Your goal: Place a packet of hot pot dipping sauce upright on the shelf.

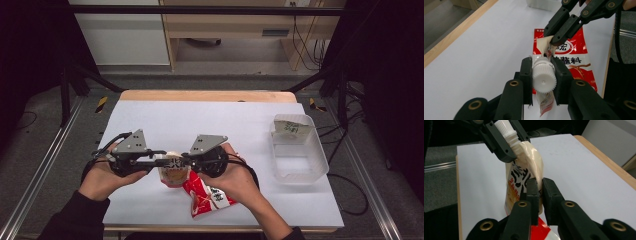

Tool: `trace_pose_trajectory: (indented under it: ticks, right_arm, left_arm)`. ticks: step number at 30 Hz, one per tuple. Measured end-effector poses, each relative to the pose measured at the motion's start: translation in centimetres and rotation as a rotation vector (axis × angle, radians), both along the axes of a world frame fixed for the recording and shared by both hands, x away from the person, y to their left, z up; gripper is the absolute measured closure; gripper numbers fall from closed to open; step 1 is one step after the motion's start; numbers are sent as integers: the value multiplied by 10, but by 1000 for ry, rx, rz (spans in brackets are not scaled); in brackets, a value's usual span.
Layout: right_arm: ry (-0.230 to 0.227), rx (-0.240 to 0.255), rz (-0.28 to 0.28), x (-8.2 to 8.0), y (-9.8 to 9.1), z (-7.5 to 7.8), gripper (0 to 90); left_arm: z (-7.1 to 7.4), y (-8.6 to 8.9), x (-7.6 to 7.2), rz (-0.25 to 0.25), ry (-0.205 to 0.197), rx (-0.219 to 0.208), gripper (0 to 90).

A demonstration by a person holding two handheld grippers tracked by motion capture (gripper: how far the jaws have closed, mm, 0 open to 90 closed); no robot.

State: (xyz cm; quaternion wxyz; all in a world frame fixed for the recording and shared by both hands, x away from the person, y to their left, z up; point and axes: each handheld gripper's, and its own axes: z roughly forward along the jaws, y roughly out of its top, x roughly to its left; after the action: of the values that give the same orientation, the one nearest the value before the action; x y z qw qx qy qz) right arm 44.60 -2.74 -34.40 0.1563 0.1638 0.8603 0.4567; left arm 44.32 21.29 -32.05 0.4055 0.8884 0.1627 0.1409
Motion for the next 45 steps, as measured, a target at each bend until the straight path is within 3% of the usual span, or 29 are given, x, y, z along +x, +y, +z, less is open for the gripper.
trace_pose_trajectory:
  ticks: [2,9,12,16,25,29,38,45]
  right_arm:
    - [-4,-11,-2,0,-2,1,811]
    - [-53,-133,7,1,-12,10,529]
    - [-57,-169,20,1,-12,13,464]
    - [-83,-253,71,3,-11,21,374]
    - [-43,-371,127,8,-8,35,237]
    - [-5,-391,143,12,-6,38,248]
    - [-14,-451,215,13,2,41,518]
    - [4,-491,228,12,5,38,715]
  left_arm:
    - [1,-4,0,-11,-5,12,732]
    - [2,-14,2,-34,-16,34,733]
    - [3,-16,2,-36,-18,31,733]
    - [7,-21,0,-55,-27,33,733]
    - [12,-29,-1,-78,-35,42,733]
    - [12,-31,-2,-91,-35,41,733]
    - [12,-39,-4,-122,-30,48,733]
    - [12,-41,-4,-125,-26,32,732]
